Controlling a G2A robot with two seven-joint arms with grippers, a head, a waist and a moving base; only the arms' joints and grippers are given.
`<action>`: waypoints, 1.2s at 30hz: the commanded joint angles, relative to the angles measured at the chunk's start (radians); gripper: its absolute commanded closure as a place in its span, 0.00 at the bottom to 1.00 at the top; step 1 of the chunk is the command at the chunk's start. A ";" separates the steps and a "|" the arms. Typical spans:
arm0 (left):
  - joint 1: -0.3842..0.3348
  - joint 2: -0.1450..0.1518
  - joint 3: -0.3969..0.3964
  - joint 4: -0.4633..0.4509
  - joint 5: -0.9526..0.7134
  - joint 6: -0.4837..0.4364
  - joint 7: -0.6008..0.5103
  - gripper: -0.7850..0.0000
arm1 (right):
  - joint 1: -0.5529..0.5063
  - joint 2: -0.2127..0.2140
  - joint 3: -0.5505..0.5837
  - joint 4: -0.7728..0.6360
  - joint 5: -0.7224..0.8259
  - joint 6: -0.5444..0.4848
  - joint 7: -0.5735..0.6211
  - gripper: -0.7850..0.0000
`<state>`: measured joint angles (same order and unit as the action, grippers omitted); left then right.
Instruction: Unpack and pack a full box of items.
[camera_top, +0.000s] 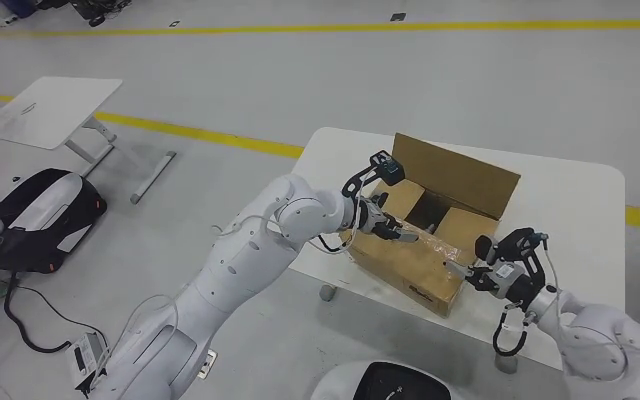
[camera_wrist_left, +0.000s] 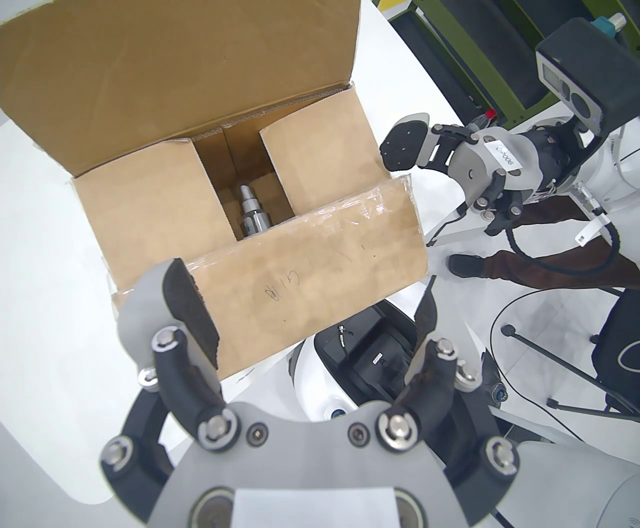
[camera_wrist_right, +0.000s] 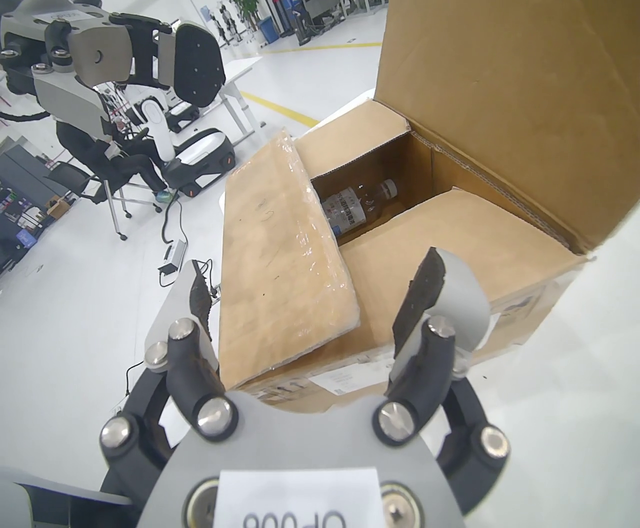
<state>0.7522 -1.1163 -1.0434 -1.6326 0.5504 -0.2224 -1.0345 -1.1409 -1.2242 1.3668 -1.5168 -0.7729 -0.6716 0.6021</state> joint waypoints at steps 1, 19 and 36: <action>0.000 0.000 0.000 0.000 0.000 0.000 0.000 0.00 | 0.004 0.002 -0.005 0.007 0.006 -0.003 0.000 0.08; 0.023 0.004 -0.010 -0.008 0.026 0.003 0.036 0.00 | 0.037 0.017 -0.039 0.059 0.189 -0.056 0.044 0.65; -0.045 0.012 0.007 0.005 0.036 -0.044 -0.148 0.00 | 0.036 0.049 -0.020 -0.032 0.107 -0.119 0.061 1.00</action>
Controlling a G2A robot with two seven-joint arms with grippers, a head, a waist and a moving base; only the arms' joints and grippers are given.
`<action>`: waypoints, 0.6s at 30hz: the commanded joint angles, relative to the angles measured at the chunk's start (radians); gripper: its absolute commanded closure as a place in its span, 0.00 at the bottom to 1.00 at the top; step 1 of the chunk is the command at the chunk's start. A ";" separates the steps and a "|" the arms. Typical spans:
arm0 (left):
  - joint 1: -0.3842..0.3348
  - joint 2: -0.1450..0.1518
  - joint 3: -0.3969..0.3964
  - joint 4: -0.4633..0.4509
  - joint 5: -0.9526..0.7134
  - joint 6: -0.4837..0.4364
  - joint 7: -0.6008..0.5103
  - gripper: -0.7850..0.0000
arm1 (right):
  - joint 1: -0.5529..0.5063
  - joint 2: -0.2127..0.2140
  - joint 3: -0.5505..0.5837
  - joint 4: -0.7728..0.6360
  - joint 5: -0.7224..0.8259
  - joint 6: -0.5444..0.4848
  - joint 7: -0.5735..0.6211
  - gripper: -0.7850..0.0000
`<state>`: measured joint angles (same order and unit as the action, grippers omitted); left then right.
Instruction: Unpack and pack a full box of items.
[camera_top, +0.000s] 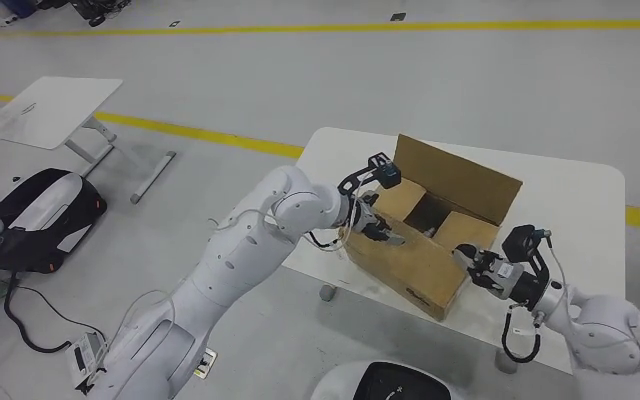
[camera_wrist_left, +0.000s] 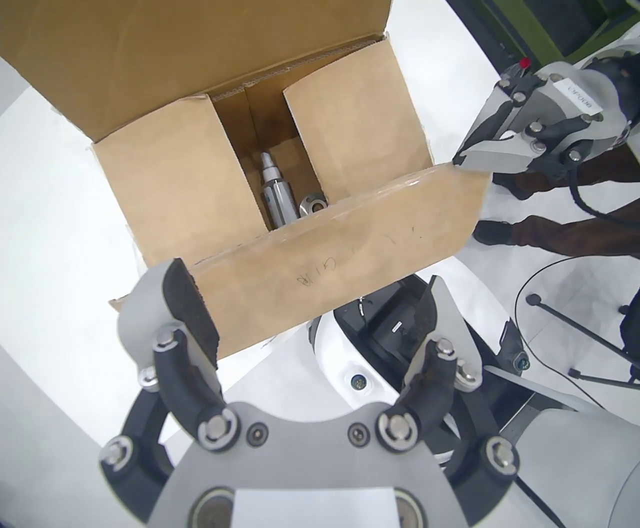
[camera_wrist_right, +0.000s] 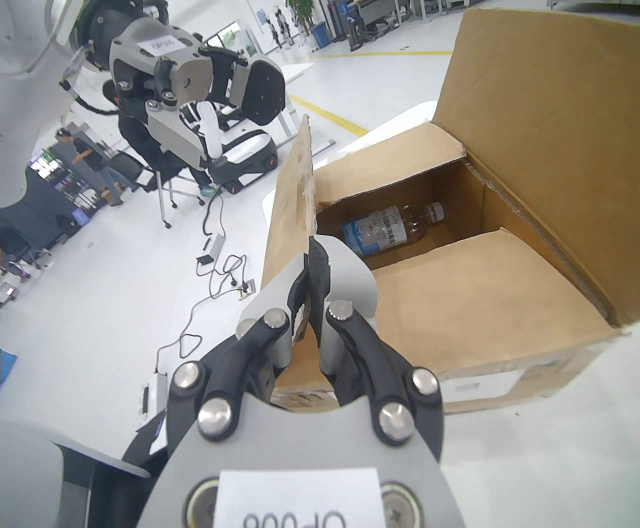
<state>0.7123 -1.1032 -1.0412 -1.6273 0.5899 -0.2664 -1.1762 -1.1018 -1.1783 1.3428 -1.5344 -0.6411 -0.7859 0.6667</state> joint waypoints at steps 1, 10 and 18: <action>-0.012 -0.001 0.009 -0.004 0.003 -0.003 -0.010 0.00 | -0.005 0.005 0.008 -0.030 -0.055 -0.009 -0.006 1.00; -0.068 -0.016 0.097 0.004 0.028 -0.002 -0.055 0.00 | -0.046 0.025 0.036 -0.154 -0.227 -0.059 -0.066 1.00; -0.112 -0.034 0.170 0.049 0.041 0.000 -0.065 0.00 | -0.085 0.040 0.054 -0.242 -0.367 -0.080 -0.119 1.00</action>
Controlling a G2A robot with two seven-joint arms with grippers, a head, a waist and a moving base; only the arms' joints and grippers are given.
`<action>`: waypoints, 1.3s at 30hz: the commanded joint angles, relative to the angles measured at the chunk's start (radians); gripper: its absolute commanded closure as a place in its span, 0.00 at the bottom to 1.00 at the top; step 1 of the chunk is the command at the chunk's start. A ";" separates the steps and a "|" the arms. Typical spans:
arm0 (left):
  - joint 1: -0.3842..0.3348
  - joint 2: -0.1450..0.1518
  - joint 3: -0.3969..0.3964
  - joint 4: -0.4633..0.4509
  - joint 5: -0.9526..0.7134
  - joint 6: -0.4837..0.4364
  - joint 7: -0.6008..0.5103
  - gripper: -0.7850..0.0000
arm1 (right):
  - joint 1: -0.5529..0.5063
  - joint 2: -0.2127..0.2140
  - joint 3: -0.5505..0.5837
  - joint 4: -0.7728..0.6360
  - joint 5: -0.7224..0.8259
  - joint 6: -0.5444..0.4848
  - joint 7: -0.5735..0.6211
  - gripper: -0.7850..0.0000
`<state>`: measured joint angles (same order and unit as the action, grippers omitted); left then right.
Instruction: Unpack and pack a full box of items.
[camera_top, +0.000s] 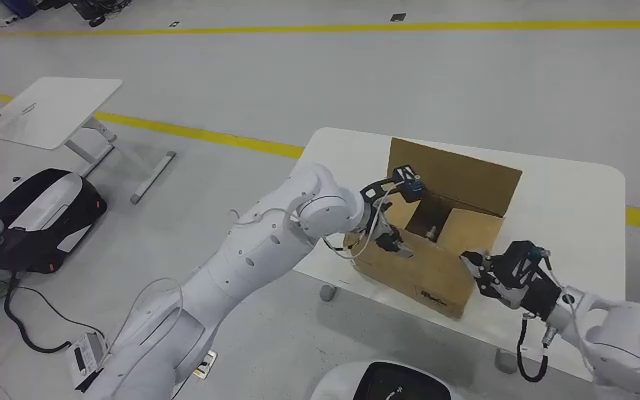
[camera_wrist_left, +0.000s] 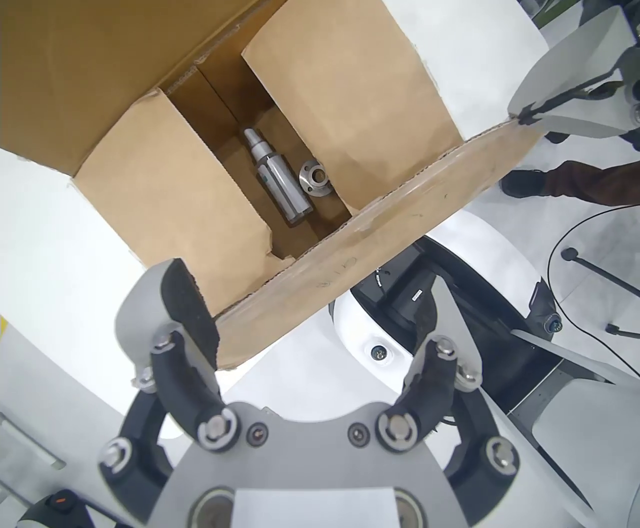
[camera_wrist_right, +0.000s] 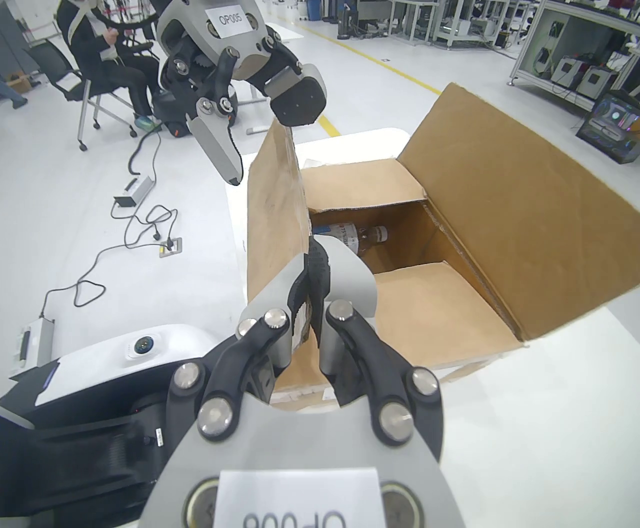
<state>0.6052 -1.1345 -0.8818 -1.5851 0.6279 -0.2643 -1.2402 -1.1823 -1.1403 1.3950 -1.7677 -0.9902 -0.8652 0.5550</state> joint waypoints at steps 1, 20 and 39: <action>-0.009 -0.004 0.019 0.012 0.005 -0.005 -0.002 0.00 | -0.009 0.003 0.002 -0.014 -0.029 -0.001 -0.015 1.00; -0.039 -0.007 0.038 -0.016 0.020 -0.070 -0.019 0.00 | -0.040 0.028 0.010 -0.077 -0.116 -0.035 -0.089 1.00; -0.039 -0.008 0.087 -0.017 0.026 -0.140 -0.053 1.00 | -0.033 0.041 0.006 -0.053 -0.048 0.029 -0.154 0.60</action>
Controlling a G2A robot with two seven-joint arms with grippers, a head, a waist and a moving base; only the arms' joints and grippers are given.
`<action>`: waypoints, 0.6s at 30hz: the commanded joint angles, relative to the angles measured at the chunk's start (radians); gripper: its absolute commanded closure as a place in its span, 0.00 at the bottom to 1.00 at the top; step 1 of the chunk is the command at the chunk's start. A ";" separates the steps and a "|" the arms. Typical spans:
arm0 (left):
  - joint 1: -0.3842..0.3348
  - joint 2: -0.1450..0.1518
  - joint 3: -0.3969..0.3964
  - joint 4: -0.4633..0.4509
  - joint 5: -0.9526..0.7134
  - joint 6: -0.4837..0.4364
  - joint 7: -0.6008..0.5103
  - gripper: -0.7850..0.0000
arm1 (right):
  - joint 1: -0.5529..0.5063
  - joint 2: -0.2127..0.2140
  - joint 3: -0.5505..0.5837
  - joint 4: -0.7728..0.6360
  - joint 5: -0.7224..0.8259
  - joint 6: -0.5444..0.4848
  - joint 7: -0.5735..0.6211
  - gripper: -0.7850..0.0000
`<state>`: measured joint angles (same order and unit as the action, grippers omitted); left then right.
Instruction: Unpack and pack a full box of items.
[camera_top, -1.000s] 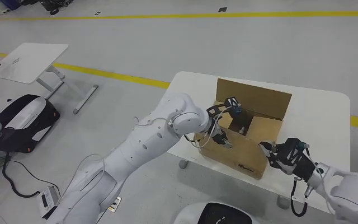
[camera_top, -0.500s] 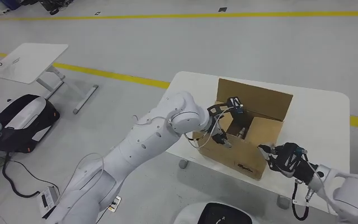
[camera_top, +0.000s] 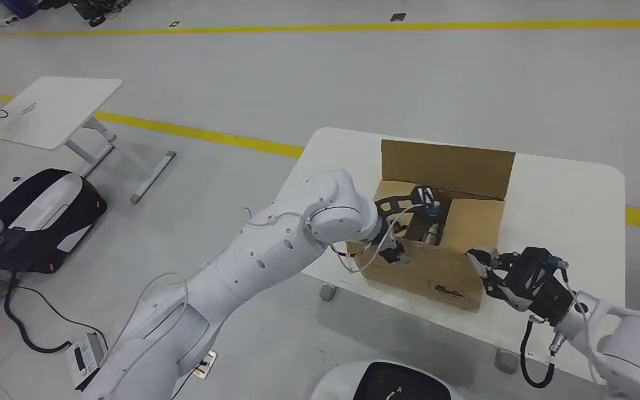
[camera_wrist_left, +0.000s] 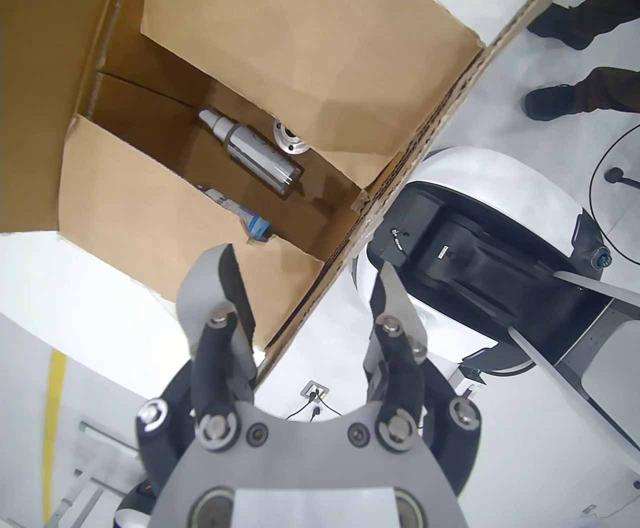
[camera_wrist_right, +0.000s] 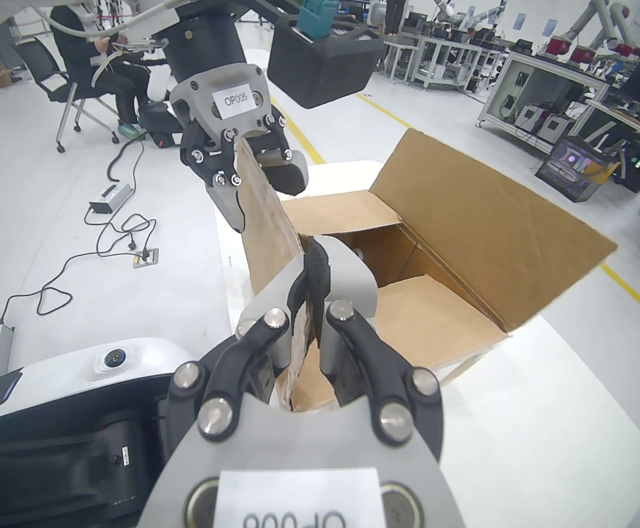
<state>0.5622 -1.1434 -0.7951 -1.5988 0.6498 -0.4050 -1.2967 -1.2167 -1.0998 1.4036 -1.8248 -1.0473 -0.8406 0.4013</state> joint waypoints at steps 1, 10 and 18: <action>0.007 0.001 0.000 -0.005 0.004 0.001 0.006 1.00 | 0.001 0.001 -0.005 0.008 0.018 0.005 -0.001 0.31; 0.065 0.015 -0.023 -0.050 0.027 0.031 0.035 1.00 | 0.002 0.009 0.026 0.053 0.192 0.008 -0.011 0.00; 0.118 0.031 -0.052 -0.102 0.029 0.026 0.026 0.48 | 0.010 0.018 0.060 0.110 0.553 0.028 0.000 0.03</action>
<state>0.6751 -1.1140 -0.8447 -1.6961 0.6779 -0.3776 -1.2690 -1.2099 -1.0832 1.4615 -1.7164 -0.5447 -0.8201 0.3938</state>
